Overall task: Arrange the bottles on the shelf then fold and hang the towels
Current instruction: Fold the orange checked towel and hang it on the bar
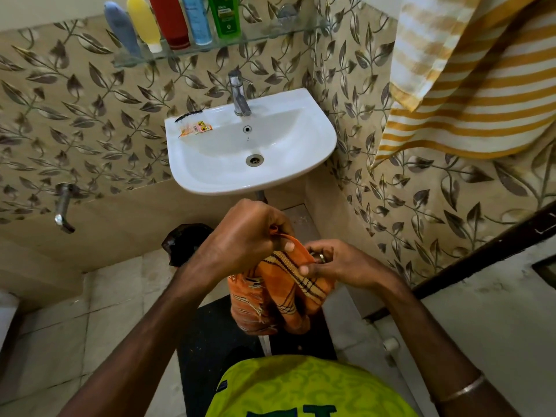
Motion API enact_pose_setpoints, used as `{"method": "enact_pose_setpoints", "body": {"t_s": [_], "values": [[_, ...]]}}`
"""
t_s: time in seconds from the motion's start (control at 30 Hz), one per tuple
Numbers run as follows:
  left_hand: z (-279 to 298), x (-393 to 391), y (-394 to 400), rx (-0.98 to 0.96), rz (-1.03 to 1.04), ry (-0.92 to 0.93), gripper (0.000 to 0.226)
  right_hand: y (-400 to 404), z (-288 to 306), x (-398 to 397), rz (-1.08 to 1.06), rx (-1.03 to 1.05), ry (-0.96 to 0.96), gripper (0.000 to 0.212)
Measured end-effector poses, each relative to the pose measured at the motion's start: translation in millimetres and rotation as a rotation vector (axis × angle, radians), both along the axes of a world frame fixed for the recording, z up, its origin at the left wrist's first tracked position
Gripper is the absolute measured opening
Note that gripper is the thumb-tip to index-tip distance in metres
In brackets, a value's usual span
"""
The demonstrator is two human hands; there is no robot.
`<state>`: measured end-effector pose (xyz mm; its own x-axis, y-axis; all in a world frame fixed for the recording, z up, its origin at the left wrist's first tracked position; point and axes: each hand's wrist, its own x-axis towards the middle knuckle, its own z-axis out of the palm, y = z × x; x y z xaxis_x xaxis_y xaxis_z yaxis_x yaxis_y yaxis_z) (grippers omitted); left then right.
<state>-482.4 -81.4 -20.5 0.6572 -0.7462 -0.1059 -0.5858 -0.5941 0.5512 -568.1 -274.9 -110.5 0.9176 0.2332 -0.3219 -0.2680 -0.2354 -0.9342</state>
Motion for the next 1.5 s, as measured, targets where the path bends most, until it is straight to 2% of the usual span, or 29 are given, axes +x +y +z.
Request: {"method": "enact_pose_setpoints", "body": {"t_s": [0.27,0.47,0.57,0.7,0.77,0.83,0.97,1.1,1.27,1.5], "values": [[3.5,7.2,19.6,0.074,0.088,0.038,0.015,-3.8,0.6,2.2,-0.154,0.019,-0.089,0.018],[-1.3,9.5,24.9,0.144,0.116,-0.014,0.033,5.8,10.3,1.9,-0.187,-0.006,-0.174,0.015],[-3.6,7.2,22.9,0.199,0.059,-0.027,0.043,10.7,13.1,0.9,-0.19,-0.027,-0.2,0.009],[-6.6,1.9,16.9,0.15,-0.11,0.147,0.065,14.6,12.4,-0.7,-0.179,-0.083,-0.227,0.009],[-9.3,1.7,12.8,0.116,-0.169,0.174,0.058,15.3,12.7,-1.5,-0.18,-0.088,-0.241,0.01],[-11.8,2.2,9.0,0.099,-0.181,0.154,0.04,14.4,14.0,-2.8,-0.19,-0.068,-0.253,0.012],[-15.7,-0.1,2.4,0.077,-0.107,0.004,0.011,7.5,16.9,-5.9,-0.17,0.002,-0.193,0.01],[-15.4,-2.4,-0.5,0.098,-0.101,-0.082,0.016,0.0,12.0,-5.8,-0.089,-0.039,-0.094,0.016],[-6.3,2.3,6.6,0.126,-0.104,-0.075,0.012,-11.2,3.7,-6.7,-0.039,-0.092,-0.013,0.027],[1.4,5.0,14.8,0.156,-0.091,-0.105,0.013,-6.6,3.4,-1.2,-0.084,-0.089,-0.036,0.029]]}}
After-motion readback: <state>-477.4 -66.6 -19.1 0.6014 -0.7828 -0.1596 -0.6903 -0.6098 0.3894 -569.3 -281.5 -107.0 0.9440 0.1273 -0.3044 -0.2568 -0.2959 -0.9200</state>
